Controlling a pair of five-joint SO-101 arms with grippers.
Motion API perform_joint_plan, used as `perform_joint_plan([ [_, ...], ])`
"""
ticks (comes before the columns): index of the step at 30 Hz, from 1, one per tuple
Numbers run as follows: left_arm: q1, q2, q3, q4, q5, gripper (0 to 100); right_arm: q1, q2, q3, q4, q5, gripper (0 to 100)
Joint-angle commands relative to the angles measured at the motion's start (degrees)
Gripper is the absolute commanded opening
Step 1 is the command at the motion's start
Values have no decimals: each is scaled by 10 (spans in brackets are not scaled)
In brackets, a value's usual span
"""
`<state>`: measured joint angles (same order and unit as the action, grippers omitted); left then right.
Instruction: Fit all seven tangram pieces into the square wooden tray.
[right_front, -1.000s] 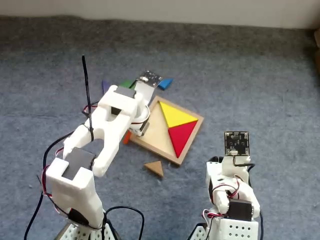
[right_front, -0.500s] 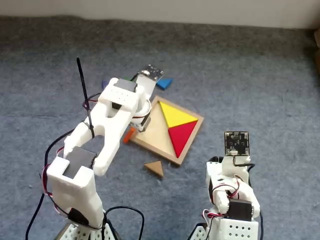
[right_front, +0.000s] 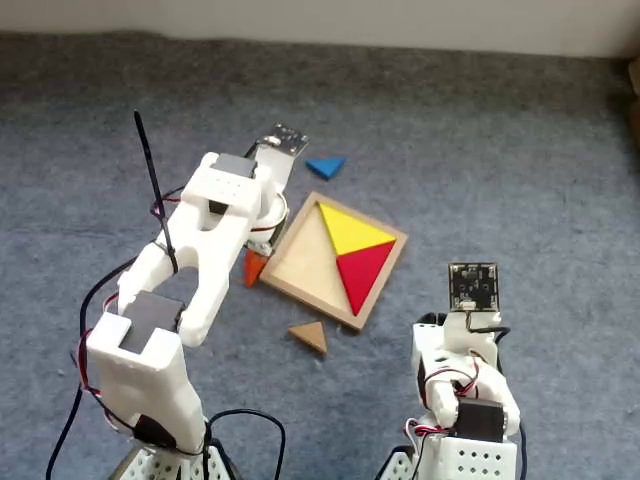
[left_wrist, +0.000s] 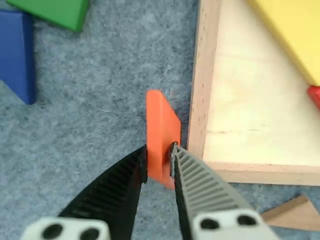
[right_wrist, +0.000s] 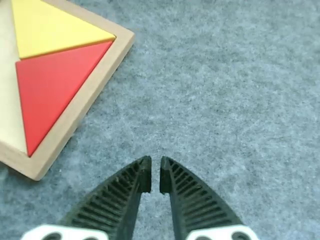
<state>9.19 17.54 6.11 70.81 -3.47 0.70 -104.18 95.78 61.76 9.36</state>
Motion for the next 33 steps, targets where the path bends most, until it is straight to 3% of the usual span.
perform_joint_plan([
  [1, 12, -4, -4, -4, -5, 88, 7, -5, 81, -11, -1, 44],
  [7, 53, -5, 38, -33, -5, 88, 7, -5, 81, -11, -1, 44],
  [14, 55, -7, 37, -33, -4, 83, 7, -5, 81, -11, -1, 44],
  [19, 54, -17, 29, -31, -5, 3, 7, -5, 81, -11, -1, 44],
  [29, 87, -165, 21, -20, 0, 5, 7, -5, 81, -11, -1, 44],
  [33, 127, -165, 21, -27, 55, 5, 7, -5, 81, -11, -1, 44],
])
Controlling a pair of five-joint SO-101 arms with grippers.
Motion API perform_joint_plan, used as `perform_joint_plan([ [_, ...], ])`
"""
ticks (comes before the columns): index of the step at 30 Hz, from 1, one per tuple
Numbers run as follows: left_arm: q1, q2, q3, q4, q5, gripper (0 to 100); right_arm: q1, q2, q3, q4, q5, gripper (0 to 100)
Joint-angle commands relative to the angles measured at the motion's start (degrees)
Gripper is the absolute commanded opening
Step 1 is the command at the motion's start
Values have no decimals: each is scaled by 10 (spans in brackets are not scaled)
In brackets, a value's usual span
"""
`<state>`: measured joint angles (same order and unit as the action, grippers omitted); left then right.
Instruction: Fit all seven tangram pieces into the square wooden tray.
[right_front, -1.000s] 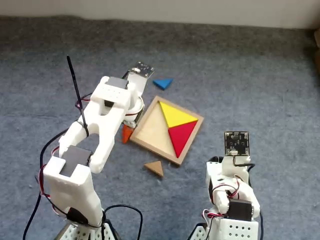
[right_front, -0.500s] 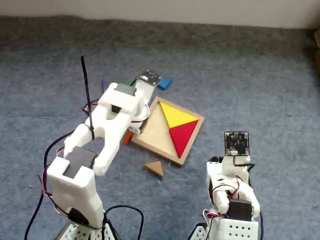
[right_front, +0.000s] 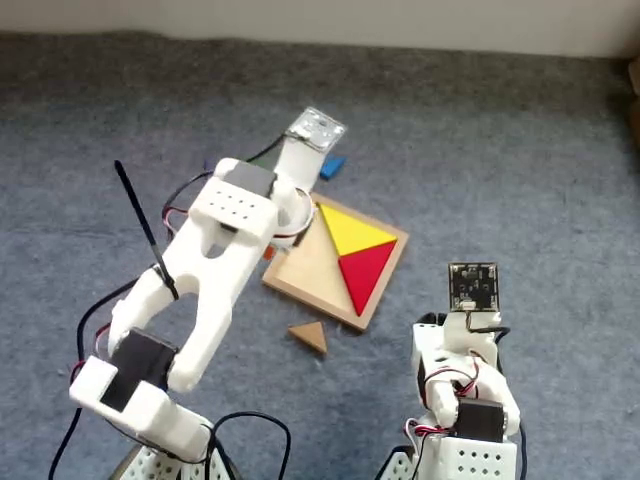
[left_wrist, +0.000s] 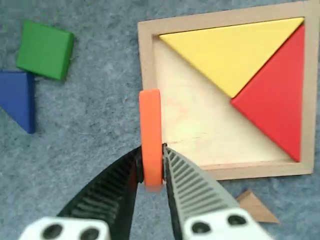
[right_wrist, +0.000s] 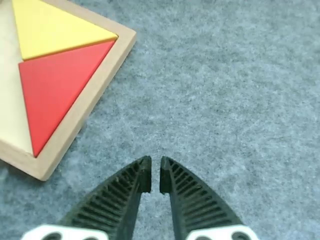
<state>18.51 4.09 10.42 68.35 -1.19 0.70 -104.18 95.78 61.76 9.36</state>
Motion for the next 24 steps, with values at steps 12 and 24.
perform_joint_plan([
  [12, 86, -29, 85, -166, 69, 7, 7, -5, 81, -11, -1, 44],
  [24, 74, -29, 145, -205, 69, 117, 7, -5, 81, -11, -1, 44],
])
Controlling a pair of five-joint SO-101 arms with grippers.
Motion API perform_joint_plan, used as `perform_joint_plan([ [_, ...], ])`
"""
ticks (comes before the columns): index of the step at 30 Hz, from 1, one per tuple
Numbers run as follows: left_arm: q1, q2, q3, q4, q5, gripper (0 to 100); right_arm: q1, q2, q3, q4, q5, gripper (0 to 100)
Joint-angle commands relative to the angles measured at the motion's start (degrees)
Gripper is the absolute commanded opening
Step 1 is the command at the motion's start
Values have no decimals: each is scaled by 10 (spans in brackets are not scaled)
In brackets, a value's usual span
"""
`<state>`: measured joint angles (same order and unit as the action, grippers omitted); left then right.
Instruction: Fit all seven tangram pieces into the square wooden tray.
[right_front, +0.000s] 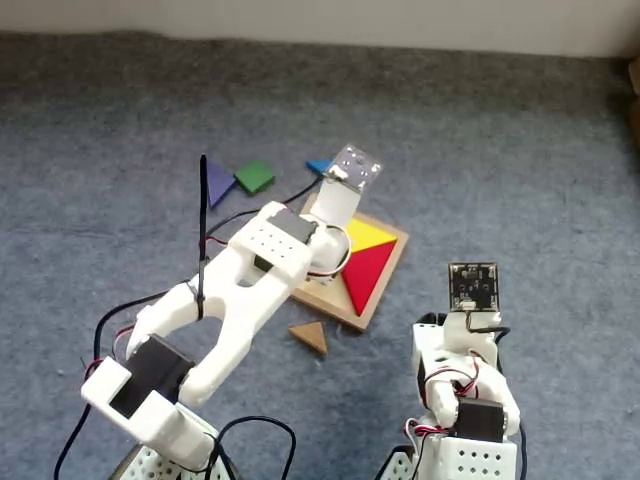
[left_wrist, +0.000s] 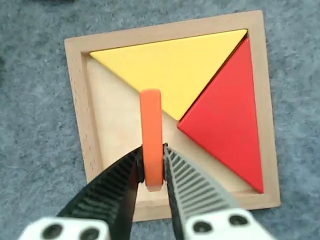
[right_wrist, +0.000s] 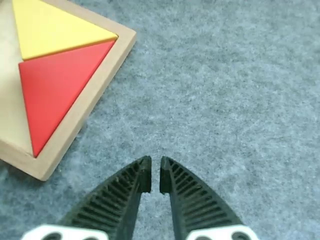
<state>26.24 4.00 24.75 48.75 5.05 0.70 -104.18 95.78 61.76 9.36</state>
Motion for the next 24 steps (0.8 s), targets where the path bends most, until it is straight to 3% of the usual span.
perform_joint_plan([
  [1, -5, -29, 4, -9, 6, 143, 7, -5, 81, -11, -1, 44],
  [24, -81, -36, -22, -4, 6, 168, 7, -5, 81, -11, -1, 44],
])
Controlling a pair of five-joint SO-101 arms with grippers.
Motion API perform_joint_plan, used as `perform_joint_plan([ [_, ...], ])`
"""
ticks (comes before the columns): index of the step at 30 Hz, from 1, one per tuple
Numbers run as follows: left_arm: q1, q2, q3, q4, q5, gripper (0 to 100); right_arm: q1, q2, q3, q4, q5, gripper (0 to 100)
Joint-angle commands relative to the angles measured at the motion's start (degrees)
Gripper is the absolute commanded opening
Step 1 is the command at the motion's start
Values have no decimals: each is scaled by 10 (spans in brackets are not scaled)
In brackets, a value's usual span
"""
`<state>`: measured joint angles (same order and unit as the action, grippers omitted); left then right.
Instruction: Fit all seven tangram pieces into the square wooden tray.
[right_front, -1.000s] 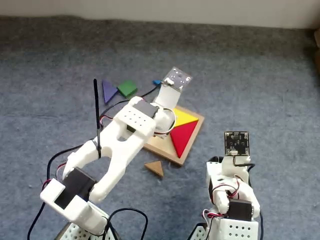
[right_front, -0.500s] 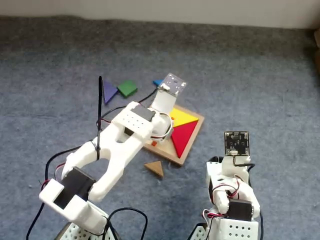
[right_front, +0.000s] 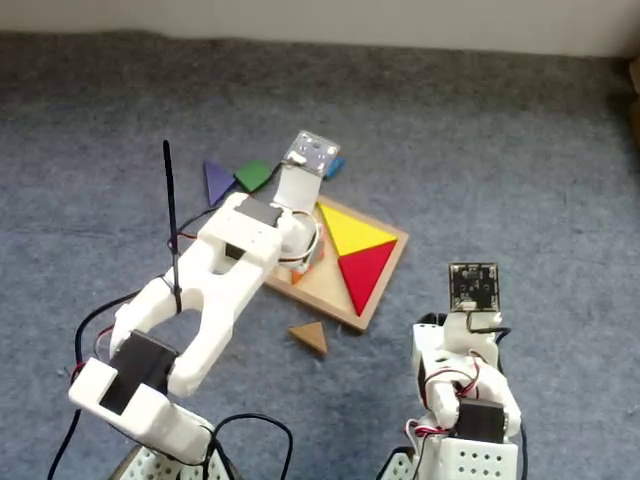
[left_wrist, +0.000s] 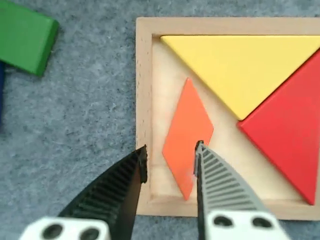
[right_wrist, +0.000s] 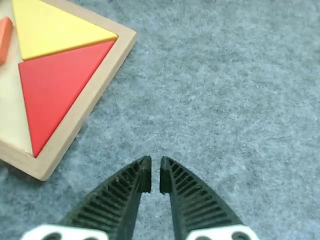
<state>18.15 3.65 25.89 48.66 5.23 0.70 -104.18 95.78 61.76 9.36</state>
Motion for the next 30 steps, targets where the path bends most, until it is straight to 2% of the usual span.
perform_joint_plan([
  [1, 9, -32, -34, 3, 4, 168, 7, -5, 81, -11, -1, 44],
  [6, 50, -26, -29, 24, 4, 165, 7, -5, 81, -11, -1, 44],
  [12, 29, 16, -36, 22, 10, 164, 7, -5, 81, -11, -1, 44],
  [18, 8, 109, -116, 18, 33, 163, 7, -5, 81, -11, -1, 44],
  [25, 7, 151, -201, 40, 56, 132, 7, -5, 81, -11, -1, 44],
  [30, 7, 160, -242, 44, 84, 178, 7, -5, 81, -11, -1, 44],
])
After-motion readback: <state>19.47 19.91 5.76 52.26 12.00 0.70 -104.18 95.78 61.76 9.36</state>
